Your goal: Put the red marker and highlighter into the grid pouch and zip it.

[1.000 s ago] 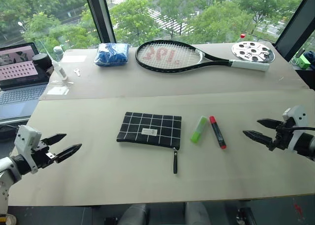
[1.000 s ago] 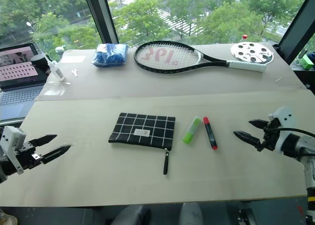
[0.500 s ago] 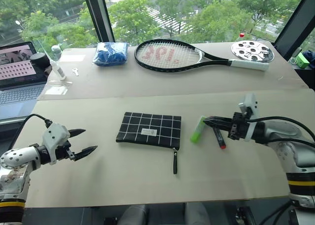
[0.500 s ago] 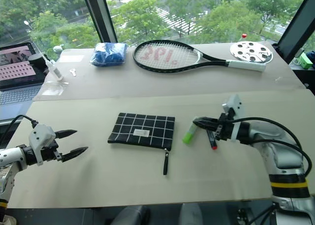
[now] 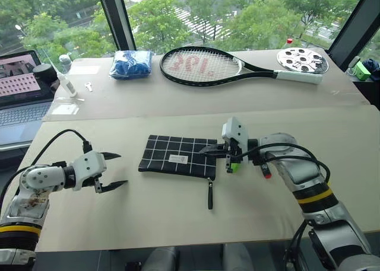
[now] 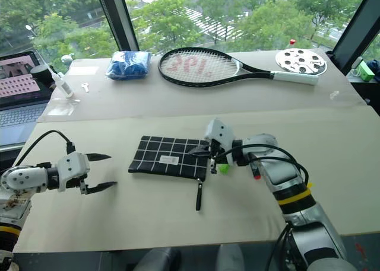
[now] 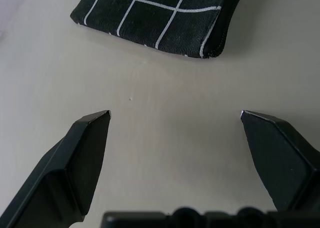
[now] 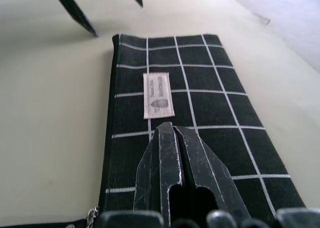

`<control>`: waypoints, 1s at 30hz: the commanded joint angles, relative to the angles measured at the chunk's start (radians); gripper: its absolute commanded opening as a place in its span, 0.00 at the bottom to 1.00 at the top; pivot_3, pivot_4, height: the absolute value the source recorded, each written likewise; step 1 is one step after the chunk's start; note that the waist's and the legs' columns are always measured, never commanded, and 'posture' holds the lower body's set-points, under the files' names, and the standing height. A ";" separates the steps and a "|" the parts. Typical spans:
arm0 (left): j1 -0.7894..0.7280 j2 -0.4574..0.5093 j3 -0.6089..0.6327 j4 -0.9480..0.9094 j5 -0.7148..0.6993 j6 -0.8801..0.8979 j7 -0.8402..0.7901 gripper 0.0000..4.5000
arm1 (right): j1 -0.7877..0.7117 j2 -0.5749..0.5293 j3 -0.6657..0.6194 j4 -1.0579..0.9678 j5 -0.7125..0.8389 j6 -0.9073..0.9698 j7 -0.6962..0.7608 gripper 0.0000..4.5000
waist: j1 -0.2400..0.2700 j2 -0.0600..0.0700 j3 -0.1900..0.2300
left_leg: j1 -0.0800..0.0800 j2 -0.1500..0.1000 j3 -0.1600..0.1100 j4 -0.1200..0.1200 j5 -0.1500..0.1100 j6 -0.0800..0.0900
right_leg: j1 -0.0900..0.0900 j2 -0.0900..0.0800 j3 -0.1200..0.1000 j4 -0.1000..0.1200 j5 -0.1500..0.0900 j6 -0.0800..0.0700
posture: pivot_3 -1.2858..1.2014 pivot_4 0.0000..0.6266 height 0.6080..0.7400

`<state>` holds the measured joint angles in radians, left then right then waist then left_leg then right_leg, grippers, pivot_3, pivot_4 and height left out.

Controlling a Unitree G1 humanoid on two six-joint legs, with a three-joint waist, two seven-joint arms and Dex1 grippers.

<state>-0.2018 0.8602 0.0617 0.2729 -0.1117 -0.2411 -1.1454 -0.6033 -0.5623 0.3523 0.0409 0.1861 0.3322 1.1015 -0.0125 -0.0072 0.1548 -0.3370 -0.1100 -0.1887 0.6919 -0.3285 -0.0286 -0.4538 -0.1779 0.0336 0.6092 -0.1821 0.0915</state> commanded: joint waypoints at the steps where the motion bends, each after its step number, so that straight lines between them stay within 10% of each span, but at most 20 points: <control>1: -0.039 -0.025 -0.037 0.024 0.027 -0.053 0.015 1.00 | -0.008 -0.027 0.068 0.022 -0.113 -0.090 0.023 0.01 | 0.000 0.000 0.000 | 0.000 0.000 0.001 0.000 0.000 0.000 | -0.001 0.000 0.000 0.000 0.000 0.000 | 0.52 0.24 1.00; 30: -0.246 -0.161 -0.199 0.424 0.213 -0.492 0.229 1.00 | 0.017 0.042 0.089 0.062 -0.248 -0.174 -0.031 0.01 | 0.007 -0.001 -0.005 | 0.020 0.004 0.013 0.001 -0.001 0.003 | 0.016 0.001 0.000 -0.003 0.009 -0.001 | 0.52 0.24 1.00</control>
<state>-0.4534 0.7083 -0.1043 0.6687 0.0580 -0.7249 -0.9210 -0.5987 -0.5187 0.4442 0.1274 -0.0602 0.1450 1.0606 -0.0057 -0.0078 0.1498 -0.3173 -0.1056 -0.1759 0.6928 -0.3296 -0.0260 -0.4377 -0.1767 0.0334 0.6059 -0.1727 0.0902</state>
